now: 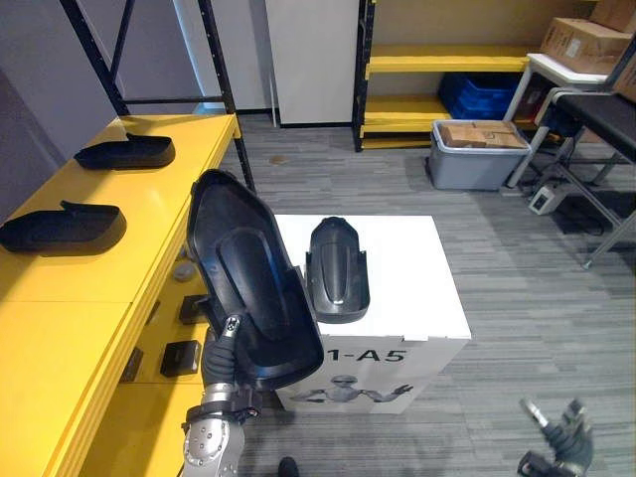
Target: Walk over and take plastic housings, then place them on the shelf
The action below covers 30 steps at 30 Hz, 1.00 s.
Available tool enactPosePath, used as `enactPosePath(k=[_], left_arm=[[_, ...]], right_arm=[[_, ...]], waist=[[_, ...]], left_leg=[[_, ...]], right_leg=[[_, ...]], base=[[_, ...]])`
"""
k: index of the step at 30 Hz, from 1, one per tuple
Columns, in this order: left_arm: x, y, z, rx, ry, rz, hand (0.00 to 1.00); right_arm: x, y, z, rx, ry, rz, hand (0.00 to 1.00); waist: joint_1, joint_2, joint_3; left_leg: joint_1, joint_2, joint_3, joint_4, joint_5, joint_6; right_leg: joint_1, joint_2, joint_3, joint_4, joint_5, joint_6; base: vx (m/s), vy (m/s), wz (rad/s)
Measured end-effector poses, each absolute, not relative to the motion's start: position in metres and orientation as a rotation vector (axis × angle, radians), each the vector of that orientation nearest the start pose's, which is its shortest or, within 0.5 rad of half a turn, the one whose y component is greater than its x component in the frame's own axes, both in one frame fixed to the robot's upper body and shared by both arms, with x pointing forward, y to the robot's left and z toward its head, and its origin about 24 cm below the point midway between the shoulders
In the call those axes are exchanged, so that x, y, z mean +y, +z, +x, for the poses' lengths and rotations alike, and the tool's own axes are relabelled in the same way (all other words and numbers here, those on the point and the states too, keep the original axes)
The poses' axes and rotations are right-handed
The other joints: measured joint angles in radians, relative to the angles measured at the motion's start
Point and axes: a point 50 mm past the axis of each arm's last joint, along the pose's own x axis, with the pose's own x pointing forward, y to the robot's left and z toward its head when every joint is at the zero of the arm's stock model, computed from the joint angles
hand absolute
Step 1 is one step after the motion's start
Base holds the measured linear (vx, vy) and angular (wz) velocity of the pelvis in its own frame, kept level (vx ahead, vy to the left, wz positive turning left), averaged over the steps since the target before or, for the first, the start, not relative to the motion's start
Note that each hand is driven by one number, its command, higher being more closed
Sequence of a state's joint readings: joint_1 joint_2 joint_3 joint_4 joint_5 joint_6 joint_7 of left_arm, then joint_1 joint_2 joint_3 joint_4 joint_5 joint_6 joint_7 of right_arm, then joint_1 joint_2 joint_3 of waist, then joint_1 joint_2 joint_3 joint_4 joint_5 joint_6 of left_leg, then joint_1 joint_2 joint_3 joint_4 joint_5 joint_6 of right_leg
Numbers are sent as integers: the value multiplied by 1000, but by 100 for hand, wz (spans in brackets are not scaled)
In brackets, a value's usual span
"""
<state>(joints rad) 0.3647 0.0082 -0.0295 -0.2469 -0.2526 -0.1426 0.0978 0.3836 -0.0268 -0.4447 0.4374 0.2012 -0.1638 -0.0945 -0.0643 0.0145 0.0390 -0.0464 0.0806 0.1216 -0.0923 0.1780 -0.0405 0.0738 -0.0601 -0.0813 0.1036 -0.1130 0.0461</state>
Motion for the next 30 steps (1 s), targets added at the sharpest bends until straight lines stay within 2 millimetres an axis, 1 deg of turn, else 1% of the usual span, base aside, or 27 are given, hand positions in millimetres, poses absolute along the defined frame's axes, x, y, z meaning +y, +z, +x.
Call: enactPosePath(k=[1, 2, 3, 4, 5, 6, 7, 9, 12, 13, 14, 15, 16, 17, 18, 19, 20, 21, 22, 23, 24, 25, 26, 27, 28, 29, 30], left_arm=[[171, 38, 180, -42, 192, -239, 100], [171, 39, 181, -47, 189, -240, 100], [170, 40, 181, -52, 186, -243, 100], [169, 40, 181, -55, 182, -247, 100], [167, 42, 181, -60, 179, -251, 100], [165, 44, 181, -72, 174, -263, 100], [164, 45, 182, -75, 172, -265, 100], [159, 47, 182, -84, 162, -263, 100], [157, 49, 183, -90, 159, -264, 100], [158, 54, 183, -110, 164, -260, 100], [158, 59, 183, -134, 168, -258, 100], [158, 62, 183, -146, 168, -262, 100], [156, 66, 184, -161, 167, -269, 100], [155, 68, 186, -172, 162, -273, 100], [154, 69, 187, -179, 158, -273, 100], [153, 70, 188, -184, 154, -278, 100], [152, 70, 189, -182, 152, -280, 100], [150, 68, 191, -178, 145, -281, 100], [146, 65, 194, -162, 122, -281, 100], [140, 64, 197, -157, 96, -283, 100], [139, 64, 198, -157, 87, -281, 100], [138, 65, 201, -162, 76, -277, 100], [135, 61, 202, -145, 67, -280, 100], [134, 59, 202, -136, 62, -277, 100], [130, 57, 203, -126, 41, -277, 100], [124, 58, 206, -128, 9, -277, 100], [118, 61, 210, -140, -20, -274, 100]], right_arm=[[-263, -102, 68, 639, -698, 149, 0], [-257, -107, 65, 666, -677, 167, 0], [-245, -116, 61, 721, -640, 197, 0], [-237, -122, 58, 758, -608, 215, 0], [-227, -128, 57, 794, -558, 230, 0], [-215, -132, 59, 823, -500, 239, 0], [-213, -133, 60, 828, -490, 240, 0], [-200, -138, 63, 860, -417, 237, 0], [-194, -139, 74, 858, -361, 222, 0], [-192, -139, 80, 852, -335, 208, 0], [-191, -138, 83, 850, -322, 196, 0], [-189, -138, 86, 846, -309, 191, 0], [-191, -137, 91, 834, -303, 182, 0], [-192, -136, 94, 829, -304, 177, 0], [-191, -137, 95, 832, -302, 177, 0], [-195, -139, 98, 843, -297, 151, 0], [-201, -139, 100, 848, -298, 131, 0], [-204, -138, 100, 849, -301, 122, 0], [-208, -139, 99, 859, -305, 106, 0], [-210, -142, 100, 878, -308, 100, 0], [-210, -143, 100, 890, -309, 98, 0], [-211, -142, 109, 880, -306, 94, 0], [-211, -142, 112, 882, -303, 92, 0], [-210, -143, 112, 891, -300, 92, 0], [-207, -145, 110, 908, -282, 80, 0], [-205, -146, 108, 923, -273, 71, 0], [-203, -147, 105, 934, -264, 63, 0]], waist=[[6, 1, -5], [9, 1, -5], [17, 0, -5], [25, -1, -5], [35, 0, -8], [39, 1, -7], [39, 0, -7], [52, 0, -4], [79, -3, 2], [87, -1, 8], [89, -7, 15], [93, -6, 18], [100, -1, 25], [102, -12, 42], [100, -33, 55], [109, -30, 59], [105, -15, 59], [99, -13, 58], [82, -14, 55], [77, -18, 53], [79, -31, 52], [84, -32, 54], [69, -22, 56], [67, -25, 57], [69, -25, 57], [65, -23, 58], [48, -18, 60]], left_leg=[[3, 1, -1, 0, -1, 0], [8, 1, -2, 0, -4, 4], [17, 1, -4, 0, -8, 7], [20, 0, -5, 0, -9, 7], [17, 0, -7, 0, -9, 6], [6, -2, -10, 0, -9, 6], [4, -2, -13, 0, -9, 6], [-6, -11, -18, 0, -9, 6], [-24, -38, -81, 1, -1, 11], [-47, -58, -132, 10, 28, 17], [-75, -80, -188, 28, 33, 24], [-90, -93, -213, 35, 32, 26], [-116, -107, -214, 40, 15, 49], [-132, -124, -143, 55, -55, 141], [-146, -127, -77, 89, -77, 163], [-189, -91, 83, 181, -116, 168], [-187, -49, 233, 230, -148, 171], [-181, -41, 282, 234, -147, 173], [-165, -51, 329, 219, -148, 174], [-160, -77, 357, 189, -151, 171], [-161, -94, 374, 182, -156, 162], [-198, -94, 364, 287, -153, 201], [-189, -124, 337, 285, -189, 179], [-173, -140, 331, 271, -193, 183], [-151, -162, 314, 262, -204, 195], [-131, -181, 280, 259, -217, 199], [-115, -191, 235, 253, -223, 199]], right_leg=[[5, 0, -6, 0, 0, 0], [11, 0, -8, -1, 0, 1], [25, -1, -12, -4, -3, 5], [33, -1, -15, -6, -6, 9], [34, -1, -22, -6, -12, 18], [43, -2, -50, -6, -14, 21], [45, -3, -59, -6, -15, 22], [55, -13, -118, -4, -21, 29], [72, -31, -196, 38, -48, 30], [72, -38, -247, 66, -69, 30], [71, -51, -309, 96, -92, 32], [72, -57, -344, 110, -101, 33], [76, -69, -413, 125, -109, 38], [97, -92, -489, 118, -108, 38], [104, -117, -517, 113, -108, 38], [116, -132, -577, 114, -110, 39], [139, -131, -626, 121, -113, 44], [153, -131, -642, 127, -116, 49], [174, -145, -672, 129, -114, 50], [179, -165, -677, 120, -112, 50], [179, -187, -681, 101, -113, 47], [180, -208, -686, 95, -139, 66], [199, -220, -696, 106, -129, 62], [204, -233, -696, 120, -119, 48], [202, -266, -694, 190, -104, 27], [183, -307, -677, 307, -90, -7], [131, -315, -570, 430, -104, -52]], base=[[-19, 3, 5], [-26, 1, 8], [-36, 0, 9], [-58, -1, 14], [-62, -4, 36], [-42, -3, 40], [-14, -5, 66], [-13, -4, 80], [6, -5, 93], [16, -1, 139], [18, -2, 151], [32, -2, 166], [59, 13, 182], [75, 37, 189], [71, 69, 183], [124, 78, 157], [151, 66, 149], [238, 50, 160], [236, 63, 154], [273, 129, 138], [254, 167, 81], [258, 156, 54], [213, 107, 45], [226, 137, 45], [212, 183, 52], [239, 227, 82], [183, 173, 81]])
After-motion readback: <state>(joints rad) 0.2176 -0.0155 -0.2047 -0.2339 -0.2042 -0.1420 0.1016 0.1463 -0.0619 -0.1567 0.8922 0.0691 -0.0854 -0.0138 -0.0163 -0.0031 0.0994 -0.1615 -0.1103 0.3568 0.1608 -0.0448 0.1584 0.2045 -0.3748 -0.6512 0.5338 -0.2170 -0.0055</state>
